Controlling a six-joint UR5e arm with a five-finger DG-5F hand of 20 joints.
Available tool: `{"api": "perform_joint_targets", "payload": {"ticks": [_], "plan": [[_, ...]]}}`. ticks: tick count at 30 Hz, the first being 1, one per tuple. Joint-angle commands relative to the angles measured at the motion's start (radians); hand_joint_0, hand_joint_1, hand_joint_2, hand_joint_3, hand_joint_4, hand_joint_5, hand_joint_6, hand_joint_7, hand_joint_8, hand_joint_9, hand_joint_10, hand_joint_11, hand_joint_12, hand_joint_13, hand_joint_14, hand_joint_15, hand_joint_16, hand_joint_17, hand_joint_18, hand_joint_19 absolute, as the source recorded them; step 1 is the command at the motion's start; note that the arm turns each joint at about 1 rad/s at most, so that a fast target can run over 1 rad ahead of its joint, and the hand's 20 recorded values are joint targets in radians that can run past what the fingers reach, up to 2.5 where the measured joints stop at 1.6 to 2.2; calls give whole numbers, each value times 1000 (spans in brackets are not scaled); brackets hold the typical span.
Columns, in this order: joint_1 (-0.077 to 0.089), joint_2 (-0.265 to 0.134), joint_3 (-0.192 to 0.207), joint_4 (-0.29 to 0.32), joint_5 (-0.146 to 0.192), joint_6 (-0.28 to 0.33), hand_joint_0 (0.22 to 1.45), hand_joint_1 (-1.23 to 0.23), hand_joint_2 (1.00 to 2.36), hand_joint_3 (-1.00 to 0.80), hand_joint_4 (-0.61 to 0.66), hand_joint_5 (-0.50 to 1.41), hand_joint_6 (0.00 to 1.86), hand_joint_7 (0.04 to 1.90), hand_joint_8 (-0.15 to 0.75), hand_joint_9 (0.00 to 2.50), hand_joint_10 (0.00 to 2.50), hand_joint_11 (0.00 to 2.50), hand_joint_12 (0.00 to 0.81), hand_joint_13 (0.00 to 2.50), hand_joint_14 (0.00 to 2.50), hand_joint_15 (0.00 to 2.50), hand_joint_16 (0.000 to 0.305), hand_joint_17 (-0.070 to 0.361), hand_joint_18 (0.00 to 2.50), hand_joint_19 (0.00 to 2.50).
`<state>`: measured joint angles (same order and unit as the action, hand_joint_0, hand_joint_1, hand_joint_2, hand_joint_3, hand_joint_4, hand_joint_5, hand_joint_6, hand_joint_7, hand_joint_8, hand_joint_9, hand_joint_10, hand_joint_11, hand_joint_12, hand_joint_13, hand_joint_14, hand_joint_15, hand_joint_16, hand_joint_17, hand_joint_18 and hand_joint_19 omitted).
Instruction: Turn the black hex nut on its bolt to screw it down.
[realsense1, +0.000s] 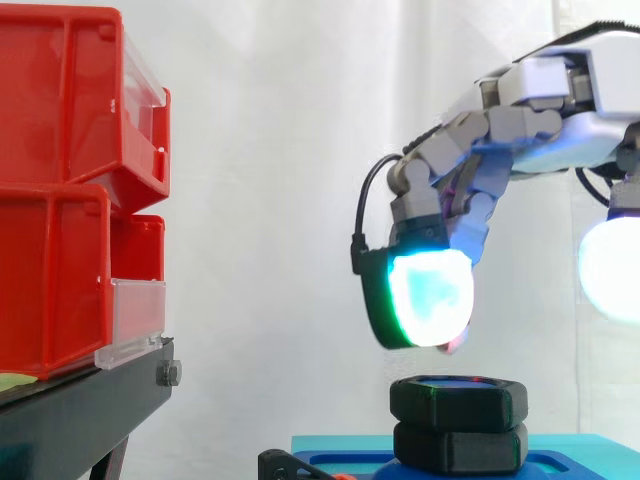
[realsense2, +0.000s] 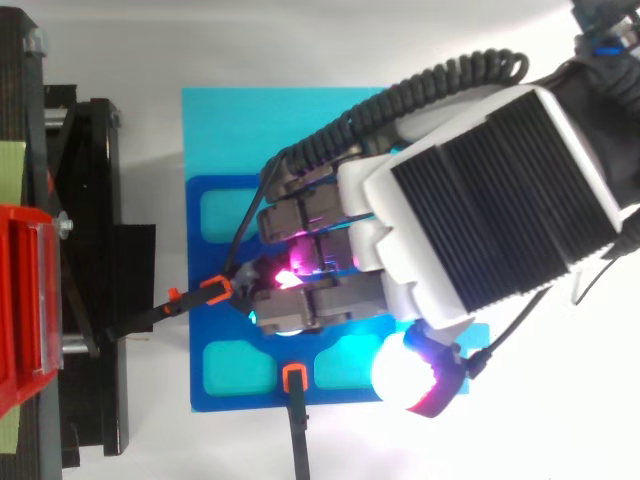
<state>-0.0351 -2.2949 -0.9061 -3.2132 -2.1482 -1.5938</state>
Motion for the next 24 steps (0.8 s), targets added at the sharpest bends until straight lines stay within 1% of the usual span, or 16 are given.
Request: {"api": "perform_joint_targets", "payload": {"ticks": [1,5,6,8,10,11,13,14,16,19,20,22,23,24], "plan": [[-5,22,-4,-25,-1,0,486,-510,1000,-500,314,-98,535,1107,310,1026,8,405,325,895,7,266,40,91,780,394],[-12,41,-4,-50,-2,0,486,-513,1000,-500,312,-98,532,1114,307,1026,10,406,327,894,9,259,40,91,779,393],[-19,54,-13,-59,-2,0,487,-513,1000,-500,312,-97,531,1113,307,1028,8,408,324,894,8,263,40,90,778,394],[-20,64,-23,-59,-2,0,487,-515,1000,-500,305,-97,530,1115,309,1028,8,400,327,892,8,263,40,90,780,394],[-22,87,-54,-57,-1,0,488,-515,1000,-500,314,-96,529,1119,306,1028,8,401,327,894,8,263,40,90,780,388],[-22,104,-79,-56,1,0,488,-515,1000,-500,307,-96,528,1120,311,1026,10,401,326,894,9,259,40,90,779,395],[-22,124,-102,-51,4,0,489,-515,1000,-500,310,-96,526,1120,309,1024,11,394,326,894,8,261,40,90,778,396],[-22,138,-122,-48,7,0,488,-515,1000,-500,310,-96,526,1121,307,1024,8,407,326,893,9,262,40,90,778,396],[-22,172,-172,-39,13,0,489,-515,1000,-500,311,-96,523,1128,307,1024,8,396,324,893,7,258,40,90,776,396],[-23,235,-260,-5,31,3,490,-515,1000,-500,310,-96,518,1133,305,1022,8,400,324,892,8,264,40,90,776,395],[-22,247,-275,1,36,3,490,-515,1000,-500,312,-95,518,1132,303,1022,8,397,325,890,8,257,40,90,777,396],[-22,291,-339,30,50,6,491,-516,1000,-500,311,-95,516,1137,303,1021,8,403,324,890,8,260,40,90,775,396],[-22,305,-364,44,56,9,492,-516,1000,-500,311,-95,515,1136,303,1021,8,400,323,888,7,258,40,90,775,391],[-22,305,-364,44,56,9,492,-518,1000,-500,307,-95,514,1139,304,1022,8,400,322,888,8,261,40,90,775,395]]}}
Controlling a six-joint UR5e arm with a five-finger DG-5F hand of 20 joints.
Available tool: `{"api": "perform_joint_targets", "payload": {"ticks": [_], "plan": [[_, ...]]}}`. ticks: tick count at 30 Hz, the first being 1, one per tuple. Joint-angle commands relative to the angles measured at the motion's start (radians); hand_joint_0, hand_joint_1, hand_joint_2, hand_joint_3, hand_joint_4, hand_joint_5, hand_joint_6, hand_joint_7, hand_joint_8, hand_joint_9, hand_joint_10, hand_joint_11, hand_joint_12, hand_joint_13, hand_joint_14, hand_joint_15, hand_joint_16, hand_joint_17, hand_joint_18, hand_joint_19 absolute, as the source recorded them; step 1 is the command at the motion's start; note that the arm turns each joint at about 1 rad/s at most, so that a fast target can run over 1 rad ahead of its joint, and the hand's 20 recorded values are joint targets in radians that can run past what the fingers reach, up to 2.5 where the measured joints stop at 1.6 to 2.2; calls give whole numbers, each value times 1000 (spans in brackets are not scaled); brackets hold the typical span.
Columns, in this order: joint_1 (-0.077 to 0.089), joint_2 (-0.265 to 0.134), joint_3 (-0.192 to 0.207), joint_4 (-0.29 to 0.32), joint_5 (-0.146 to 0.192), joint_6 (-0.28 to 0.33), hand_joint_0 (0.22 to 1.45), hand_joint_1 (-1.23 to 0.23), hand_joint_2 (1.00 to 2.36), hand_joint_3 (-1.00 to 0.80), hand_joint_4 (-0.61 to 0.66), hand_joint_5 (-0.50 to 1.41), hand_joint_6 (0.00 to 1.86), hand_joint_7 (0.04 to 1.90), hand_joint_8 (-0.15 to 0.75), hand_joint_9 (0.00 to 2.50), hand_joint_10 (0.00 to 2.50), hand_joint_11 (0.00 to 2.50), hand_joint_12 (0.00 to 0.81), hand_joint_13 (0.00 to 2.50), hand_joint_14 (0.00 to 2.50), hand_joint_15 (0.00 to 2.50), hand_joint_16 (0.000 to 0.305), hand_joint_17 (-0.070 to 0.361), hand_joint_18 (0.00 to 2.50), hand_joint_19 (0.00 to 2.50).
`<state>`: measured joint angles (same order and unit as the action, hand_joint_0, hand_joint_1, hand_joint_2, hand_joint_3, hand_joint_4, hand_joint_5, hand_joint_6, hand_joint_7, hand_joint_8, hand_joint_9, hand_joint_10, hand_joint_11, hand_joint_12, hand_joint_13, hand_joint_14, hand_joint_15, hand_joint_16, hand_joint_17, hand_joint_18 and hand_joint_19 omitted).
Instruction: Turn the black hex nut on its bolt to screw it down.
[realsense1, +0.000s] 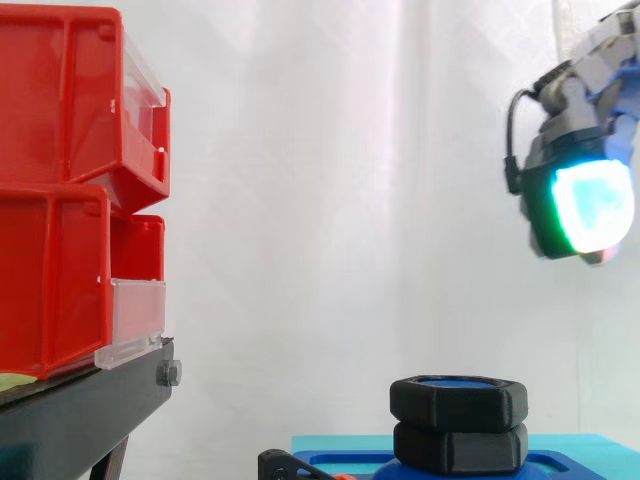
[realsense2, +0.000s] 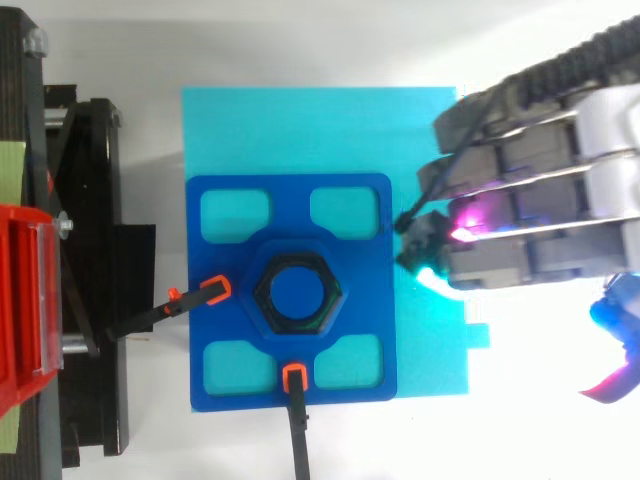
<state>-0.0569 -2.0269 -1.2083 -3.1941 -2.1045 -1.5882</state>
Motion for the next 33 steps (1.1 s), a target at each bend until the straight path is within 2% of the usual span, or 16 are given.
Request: {"api": "perform_joint_targets", "payload": {"ticks": [1,2,6,13,16,18,19,21,24,25,26,27,30,31,32,33], "plan": [[0,63,-97,40,18,11,493,-518,1000,-500,308,-95,513,1139,303,1022,8,400,323,888,7,258,40,89,774,397],[0,85,-132,53,26,22,494,-518,1000,-500,310,-95,512,1140,303,1021,8,401,325,887,7,258,40,89,773,396],[2,120,-182,65,52,43,495,-520,1000,-500,314,-94,500,1154,304,1020,8,397,322,884,8,261,40,89,769,393],[-1,122,-183,40,54,80,501,-524,1000,-500,313,-107,501,1043,301,1011,8,380,325,880,8,257,40,89,764,394],[-3,122,-183,39,57,154,505,-528,1000,-500,301,-116,502,985,302,1010,10,363,329,879,8,257,40,90,765,395],[-1,120,-183,39,63,177,510,-533,1000,-500,290,-118,502,946,300,1015,8,347,331,881,8,252,40,91,769,390],[3,120,-182,39,80,229,510,-534,1000,-500,287,-120,502,921,296,1012,8,336,330,880,7,246,41,91,770,390],[3,120,-183,39,89,266,511,-537,1000,-500,272,-123,502,877,296,1013,7,314,336,874,7,236,41,93,773,384],[6,120,-183,37,109,356,513,-539,1000,-500,254,-127,502,823,297,993,6,270,335,867,7,232,42,94,774,390],[6,120,-183,37,118,415,512,-538,1000,-500,242,-133,502,805,298,991,6,268,334,865,7,230,42,94,777,389],[8,122,-183,39,121,444,511,-535,1000,-500,235,-135,502,798,293,988,6,261,333,866,7,230,42,94,778,389],[8,120,-183,39,138,548,510,-534,1000,-500,232,-136,502,788,296,986,6,260,333,866,7,232,42,94,773,387],[8,120,-183,37,162,671,510,-534,1000,-500,230,-138,502,781,293,978,6,254,330,863,7,232,41,93,772,399],[8,120,-183,37,181,748,510,-534,1000,-500,229,-138,502,783,293,976,6,254,330,862,7,231,41,93,771,397],[8,120,-183,37,181,748,509,-536,1000,-500,229,-138,502,781,291,977,6,254,330,862,7,231,41,93,771,399],[8,120,-183,37,187,777,510,-536,1000,-500,228,-138,502,778,294,975,6,249,331,862,7,231,41,93,770,396]]}}
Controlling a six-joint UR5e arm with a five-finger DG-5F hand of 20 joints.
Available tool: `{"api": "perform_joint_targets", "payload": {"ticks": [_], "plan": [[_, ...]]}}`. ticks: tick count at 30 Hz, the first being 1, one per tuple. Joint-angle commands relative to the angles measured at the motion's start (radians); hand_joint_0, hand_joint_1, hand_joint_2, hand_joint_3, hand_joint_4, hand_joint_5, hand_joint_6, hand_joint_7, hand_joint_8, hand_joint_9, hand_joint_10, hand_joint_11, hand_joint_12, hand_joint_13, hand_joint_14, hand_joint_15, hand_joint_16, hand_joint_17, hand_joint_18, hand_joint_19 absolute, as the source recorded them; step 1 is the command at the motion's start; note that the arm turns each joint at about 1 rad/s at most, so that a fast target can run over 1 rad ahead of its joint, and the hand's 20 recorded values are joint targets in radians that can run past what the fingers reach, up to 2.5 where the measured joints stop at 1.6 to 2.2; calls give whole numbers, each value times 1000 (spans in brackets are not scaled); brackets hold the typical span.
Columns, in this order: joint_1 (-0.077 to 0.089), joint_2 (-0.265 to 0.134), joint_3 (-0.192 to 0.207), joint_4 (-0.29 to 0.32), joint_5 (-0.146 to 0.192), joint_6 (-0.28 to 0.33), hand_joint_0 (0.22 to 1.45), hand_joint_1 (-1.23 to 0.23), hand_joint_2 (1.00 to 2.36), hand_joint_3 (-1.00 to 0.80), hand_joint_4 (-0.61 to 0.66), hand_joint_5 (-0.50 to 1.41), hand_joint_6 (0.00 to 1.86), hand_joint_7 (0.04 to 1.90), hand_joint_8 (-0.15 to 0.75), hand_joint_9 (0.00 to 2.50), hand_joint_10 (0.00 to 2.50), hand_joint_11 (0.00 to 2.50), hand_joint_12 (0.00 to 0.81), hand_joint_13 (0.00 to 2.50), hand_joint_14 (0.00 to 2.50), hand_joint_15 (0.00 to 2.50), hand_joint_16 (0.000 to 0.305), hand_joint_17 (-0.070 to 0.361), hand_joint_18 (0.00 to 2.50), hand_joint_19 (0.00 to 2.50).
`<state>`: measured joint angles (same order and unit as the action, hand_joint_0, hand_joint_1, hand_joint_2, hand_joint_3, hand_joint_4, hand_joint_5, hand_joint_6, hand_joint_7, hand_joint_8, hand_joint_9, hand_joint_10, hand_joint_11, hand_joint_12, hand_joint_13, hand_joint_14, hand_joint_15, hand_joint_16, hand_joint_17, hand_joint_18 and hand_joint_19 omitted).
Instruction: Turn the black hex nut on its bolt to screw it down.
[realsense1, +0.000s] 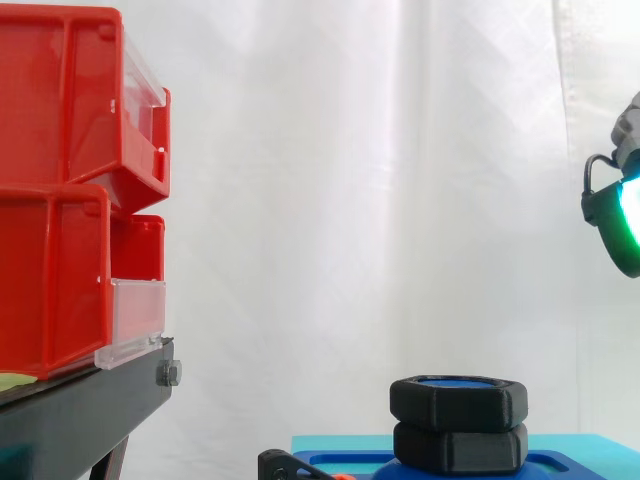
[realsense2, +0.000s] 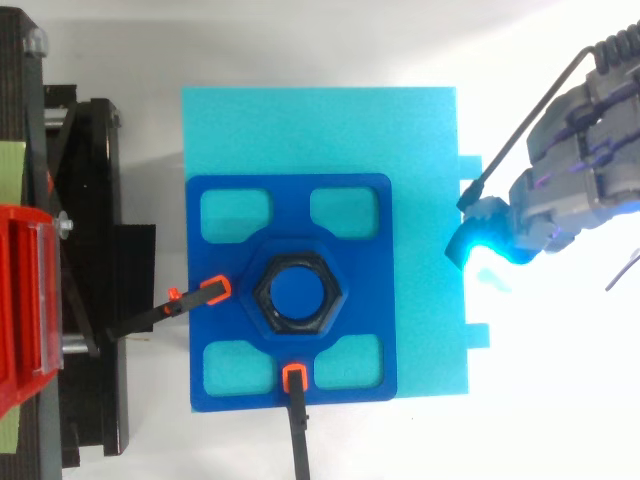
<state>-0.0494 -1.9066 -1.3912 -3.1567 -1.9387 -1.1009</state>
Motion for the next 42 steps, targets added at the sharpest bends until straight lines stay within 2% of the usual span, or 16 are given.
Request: {"api": "perform_joint_targets", "payload": {"ticks": [1,2,6,10,16,18,19,21,27,31,36,42], "plan": [[0,0,0,0,37,342,509,-537,1000,-500,227,-137,502,774,294,975,6,249,331,862,7,228,41,93,767,389],[0,0,0,0,60,432,510,-539,1000,-500,226,-137,502,762,291,968,5,226,329,857,6,222,41,93,764,391],[0,0,0,0,104,566,510,-545,1000,-500,219,-146,501,656,284,901,2,81,326,799,4,155,43,97,750,370],[0,0,0,-2,110,602,506,-546,1000,-500,172,-173,501,587,271,818,0,0,308,705,2,69,42,94,679,352],[0,0,0,-2,110,605,492,-534,1000,-500,180,-183,500,527,254,691,0,0,301,531,0,0,42,94,518,237],[2,0,0,-2,112,604,473,-532,1000,-500,191,-201,500,500,241,515,0,0,305,342,0,0,43,97,320,120],[2,0,0,-2,110,604,472,-533,1000,-500,192,-201,500,500,241,507,0,0,306,337,0,0,43,97,320,115],[2,0,0,-2,110,604,459,-531,1000,-500,211,-210,500,500,229,357,0,0,315,206,0,0,45,102,159,42],[2,0,0,1,112,592,437,-464,1000,-500,204,-238,500,500,212,148,0,0,331,26,0,0,50,112,6,36],[2,0,0,1,112,590,429,-408,1000,-500,134,-259,500,500,208,21,0,0,342,0,0,0,53,118,0,75],[0,0,0,3,112,590,430,-402,1000,-500,37,-273,500,500,190,0,0,0,342,0,0,0,54,120,0,42],[2,0,0,3,112,590,421,-391,1000,-500,-4,-290,500,500,191,0,0,0,356,0,0,0,56,127,0,23]]}}
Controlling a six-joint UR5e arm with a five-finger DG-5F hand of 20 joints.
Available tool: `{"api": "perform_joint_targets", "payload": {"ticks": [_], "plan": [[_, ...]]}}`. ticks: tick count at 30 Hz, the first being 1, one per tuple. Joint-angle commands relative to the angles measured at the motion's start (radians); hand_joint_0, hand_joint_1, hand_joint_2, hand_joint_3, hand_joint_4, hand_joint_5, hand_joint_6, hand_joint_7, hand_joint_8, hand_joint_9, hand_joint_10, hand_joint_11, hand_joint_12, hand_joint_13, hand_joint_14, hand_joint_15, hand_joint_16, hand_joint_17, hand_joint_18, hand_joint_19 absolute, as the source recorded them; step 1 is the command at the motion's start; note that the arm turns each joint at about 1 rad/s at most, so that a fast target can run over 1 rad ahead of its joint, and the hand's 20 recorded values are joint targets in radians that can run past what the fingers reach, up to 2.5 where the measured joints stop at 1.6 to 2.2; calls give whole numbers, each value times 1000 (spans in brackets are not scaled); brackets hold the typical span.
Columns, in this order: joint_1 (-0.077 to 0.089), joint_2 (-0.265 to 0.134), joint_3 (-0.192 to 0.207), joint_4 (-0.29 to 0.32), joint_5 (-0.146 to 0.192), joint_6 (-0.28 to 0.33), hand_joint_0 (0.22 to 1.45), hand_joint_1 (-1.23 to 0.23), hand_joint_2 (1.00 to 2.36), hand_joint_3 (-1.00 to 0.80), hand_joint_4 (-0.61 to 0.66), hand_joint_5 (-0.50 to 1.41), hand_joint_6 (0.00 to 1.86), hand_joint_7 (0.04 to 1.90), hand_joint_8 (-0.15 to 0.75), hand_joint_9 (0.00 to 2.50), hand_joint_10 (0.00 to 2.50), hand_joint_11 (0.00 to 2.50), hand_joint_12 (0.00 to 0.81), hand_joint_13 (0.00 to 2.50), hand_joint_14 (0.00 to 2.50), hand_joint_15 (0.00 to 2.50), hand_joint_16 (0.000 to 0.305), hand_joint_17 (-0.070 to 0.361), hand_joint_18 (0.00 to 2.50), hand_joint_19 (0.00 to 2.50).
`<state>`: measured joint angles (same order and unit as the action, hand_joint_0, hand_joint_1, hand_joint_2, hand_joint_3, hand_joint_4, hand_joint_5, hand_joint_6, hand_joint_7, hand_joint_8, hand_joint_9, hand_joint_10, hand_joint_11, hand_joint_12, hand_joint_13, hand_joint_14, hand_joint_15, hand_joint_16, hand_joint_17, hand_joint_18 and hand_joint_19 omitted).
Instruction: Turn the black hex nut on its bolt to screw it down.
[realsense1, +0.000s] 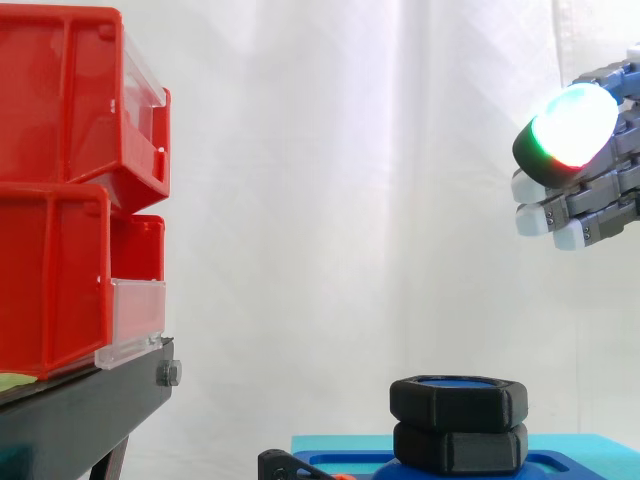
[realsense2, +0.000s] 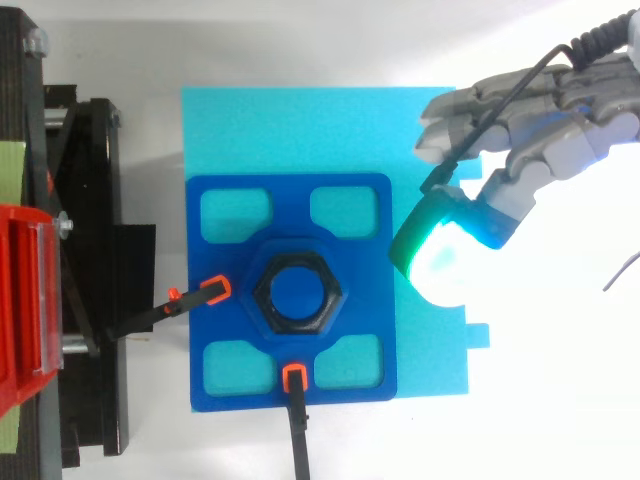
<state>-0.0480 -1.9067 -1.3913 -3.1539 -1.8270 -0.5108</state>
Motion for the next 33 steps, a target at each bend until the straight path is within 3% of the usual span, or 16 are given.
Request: {"api": "perform_joint_targets", "payload": {"ticks": [1,33], "plan": [[0,0,0,0,0,0,420,-387,1000,-500,-9,-291,500,502,190,0,0,0,357,0,0,0,56,127,0,27],[0,0,0,0,0,0,433,-349,1000,-500,-30,-298,500,570,168,0,0,0,348,0,0,0,55,124,0,32]]}}
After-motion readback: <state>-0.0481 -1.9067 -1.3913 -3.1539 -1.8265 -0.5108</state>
